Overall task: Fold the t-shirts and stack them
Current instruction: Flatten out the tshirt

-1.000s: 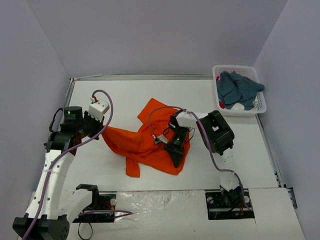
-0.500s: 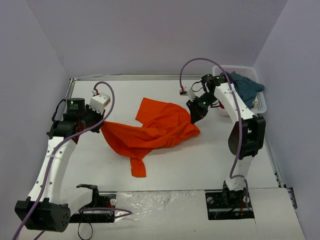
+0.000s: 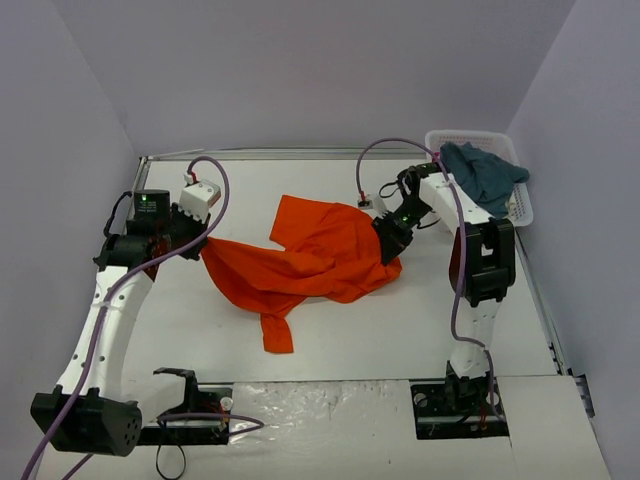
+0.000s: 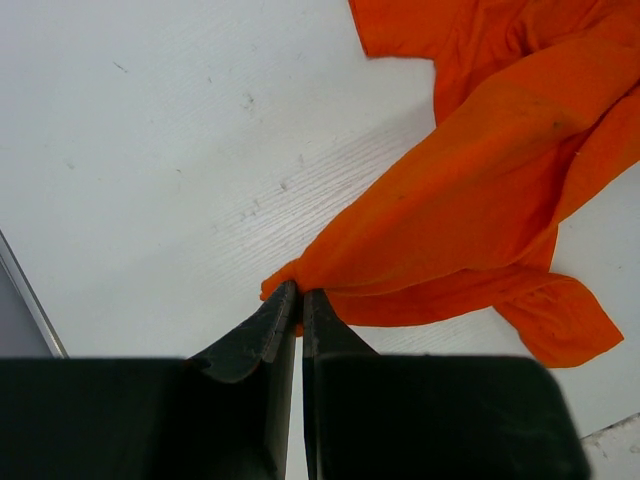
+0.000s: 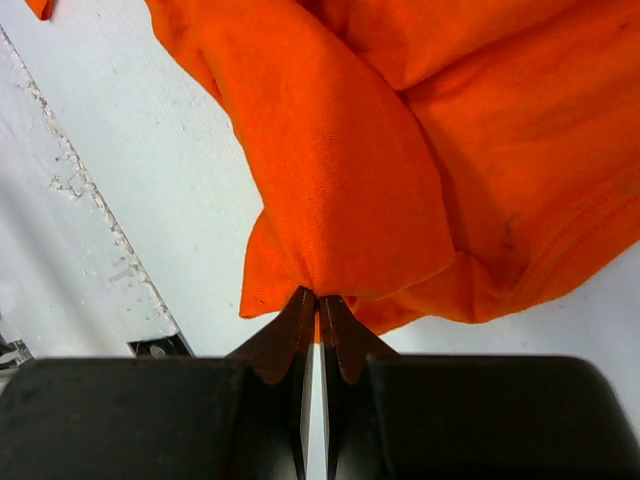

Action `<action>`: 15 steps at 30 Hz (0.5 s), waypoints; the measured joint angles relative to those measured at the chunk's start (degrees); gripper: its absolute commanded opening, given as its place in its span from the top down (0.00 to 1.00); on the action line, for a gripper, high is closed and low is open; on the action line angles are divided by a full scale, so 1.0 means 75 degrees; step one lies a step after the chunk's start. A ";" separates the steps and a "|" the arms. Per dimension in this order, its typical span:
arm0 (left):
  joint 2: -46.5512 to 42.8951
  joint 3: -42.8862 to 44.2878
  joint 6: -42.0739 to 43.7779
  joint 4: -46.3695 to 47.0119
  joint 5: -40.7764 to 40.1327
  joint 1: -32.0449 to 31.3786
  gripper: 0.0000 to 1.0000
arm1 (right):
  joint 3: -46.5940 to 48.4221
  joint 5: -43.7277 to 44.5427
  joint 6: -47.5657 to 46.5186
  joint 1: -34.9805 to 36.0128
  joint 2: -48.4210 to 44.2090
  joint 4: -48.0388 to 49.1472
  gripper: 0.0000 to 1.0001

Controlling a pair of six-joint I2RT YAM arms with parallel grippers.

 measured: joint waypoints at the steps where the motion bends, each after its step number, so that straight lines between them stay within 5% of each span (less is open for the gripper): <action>1: -0.0017 -0.0003 0.0000 0.0000 0.0000 0.0000 0.98 | -0.0041 -0.0038 -0.0020 0.0000 0.0032 0.0003 1.00; 3: -0.0052 -0.0003 -0.0003 -0.0003 0.0000 0.0000 0.98 | -0.0099 -0.0117 -0.0052 0.0000 0.0073 0.0012 0.88; 5: -0.0067 -0.0003 -0.0006 -0.0006 0.0000 0.0000 0.98 | -0.0128 -0.0175 -0.0079 -0.0012 0.0099 0.0029 1.00; 8: -0.0070 -0.0012 -0.0006 -0.0009 0.0003 0.0000 0.98 | -0.0189 -0.0303 -0.0082 -0.0055 0.0102 0.0140 1.00; 11: -0.0090 -0.0105 -0.0006 -0.0012 0.0003 0.0000 0.98 | -0.0338 -0.0344 -0.0017 -0.0111 0.0102 0.0309 0.79; 15: -0.0099 -0.0189 -0.0006 -0.0038 0.0003 0.0000 0.98 | -0.0364 -0.0356 -0.0012 -0.0195 0.0102 0.0379 0.81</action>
